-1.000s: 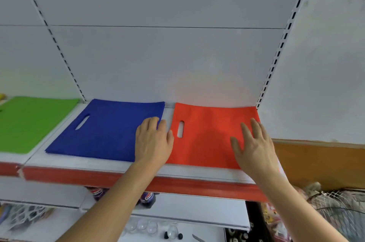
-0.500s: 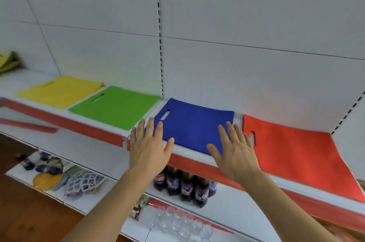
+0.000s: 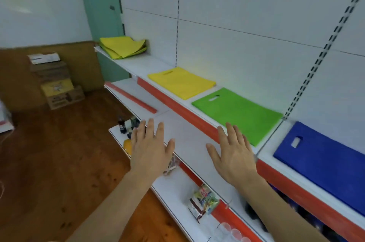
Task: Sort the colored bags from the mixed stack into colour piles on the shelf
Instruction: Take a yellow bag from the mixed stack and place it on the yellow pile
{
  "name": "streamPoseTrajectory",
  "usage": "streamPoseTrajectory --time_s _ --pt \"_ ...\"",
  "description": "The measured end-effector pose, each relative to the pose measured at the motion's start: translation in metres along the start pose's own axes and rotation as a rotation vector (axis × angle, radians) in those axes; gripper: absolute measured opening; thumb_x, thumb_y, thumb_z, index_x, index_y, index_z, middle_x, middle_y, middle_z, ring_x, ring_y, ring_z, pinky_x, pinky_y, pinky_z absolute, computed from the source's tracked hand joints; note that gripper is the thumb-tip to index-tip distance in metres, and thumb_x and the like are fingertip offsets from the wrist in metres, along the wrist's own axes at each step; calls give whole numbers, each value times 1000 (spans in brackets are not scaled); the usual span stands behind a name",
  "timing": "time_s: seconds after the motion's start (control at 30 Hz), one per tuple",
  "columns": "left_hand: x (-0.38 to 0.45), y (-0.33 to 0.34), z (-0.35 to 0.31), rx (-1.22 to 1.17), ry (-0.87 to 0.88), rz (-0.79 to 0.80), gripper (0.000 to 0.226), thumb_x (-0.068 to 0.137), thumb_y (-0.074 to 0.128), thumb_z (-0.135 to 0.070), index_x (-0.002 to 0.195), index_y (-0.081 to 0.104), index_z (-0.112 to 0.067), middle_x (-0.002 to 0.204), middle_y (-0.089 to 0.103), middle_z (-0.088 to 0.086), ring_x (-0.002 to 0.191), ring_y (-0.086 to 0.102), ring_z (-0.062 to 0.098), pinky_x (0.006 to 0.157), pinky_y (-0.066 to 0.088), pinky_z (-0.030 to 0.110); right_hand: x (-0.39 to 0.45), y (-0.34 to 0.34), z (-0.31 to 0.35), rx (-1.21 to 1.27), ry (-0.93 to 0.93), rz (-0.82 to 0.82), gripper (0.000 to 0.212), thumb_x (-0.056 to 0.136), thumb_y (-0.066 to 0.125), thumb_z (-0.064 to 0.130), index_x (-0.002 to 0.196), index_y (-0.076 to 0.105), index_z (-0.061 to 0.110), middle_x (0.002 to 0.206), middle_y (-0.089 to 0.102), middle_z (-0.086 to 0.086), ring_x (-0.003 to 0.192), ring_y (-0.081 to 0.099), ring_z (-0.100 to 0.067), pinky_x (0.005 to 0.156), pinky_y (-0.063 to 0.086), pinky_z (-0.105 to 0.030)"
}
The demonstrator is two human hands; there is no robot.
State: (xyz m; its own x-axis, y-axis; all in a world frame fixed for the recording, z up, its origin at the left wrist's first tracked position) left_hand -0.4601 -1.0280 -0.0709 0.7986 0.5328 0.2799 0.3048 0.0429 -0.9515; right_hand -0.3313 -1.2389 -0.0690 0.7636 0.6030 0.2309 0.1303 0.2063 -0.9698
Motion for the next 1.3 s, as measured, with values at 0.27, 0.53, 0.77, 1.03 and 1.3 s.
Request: streamPoseTrajectory --time_s 0.27,0.53,0.77,1.03,1.3 --pt "73 5 148 60 -203 -63 69 103 36 -64 157 43 -22 167 36 11 157 23 34 127 22 56 142 58 137 40 -190 17 80 105 16 67 167 22 18 175 15 -13 162 10 -33 129 17 -53" --pt "162 -2 260 155 -335 -81 71 104 25 -67 162 35 -26 171 27 7 161 14 31 129 14 52 271 85 253 78 -330 34 83 102 13 67 166 28 16 173 21 -15 161 13 -34 129 18 -54" --pt "225 17 356 152 -403 -97 71 104 24 -68 163 32 -28 172 24 6 161 11 30 130 11 52 363 119 343 54 -405 59 84 100 7 68 168 19 20 175 13 -12 162 6 -32 130 13 -52" --pt "350 34 465 127 -312 -109 73 104 22 -69 165 27 -29 174 20 5 162 8 30 130 9 51 474 149 439 52 -345 31 100 88 -18 72 169 8 21 176 4 -11 163 -1 -31 131 12 -53" --pt "483 48 516 65 -159 -87 71 105 22 -66 165 25 -28 174 19 5 162 8 29 129 6 49 572 174 478 44 -204 17 89 99 0 70 168 18 18 175 13 -13 162 6 -33 130 16 -53"
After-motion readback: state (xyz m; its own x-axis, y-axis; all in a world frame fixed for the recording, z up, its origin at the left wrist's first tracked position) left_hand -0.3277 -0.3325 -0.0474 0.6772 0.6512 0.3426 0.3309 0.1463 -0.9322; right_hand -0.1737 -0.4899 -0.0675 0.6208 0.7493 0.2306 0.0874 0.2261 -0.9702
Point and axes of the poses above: each hand's wrist, its own x-axis towards the middle knuckle, its own y-axis out of the palm, z = x × y, the point moved 10 cm from there along x, towards the middle knuckle
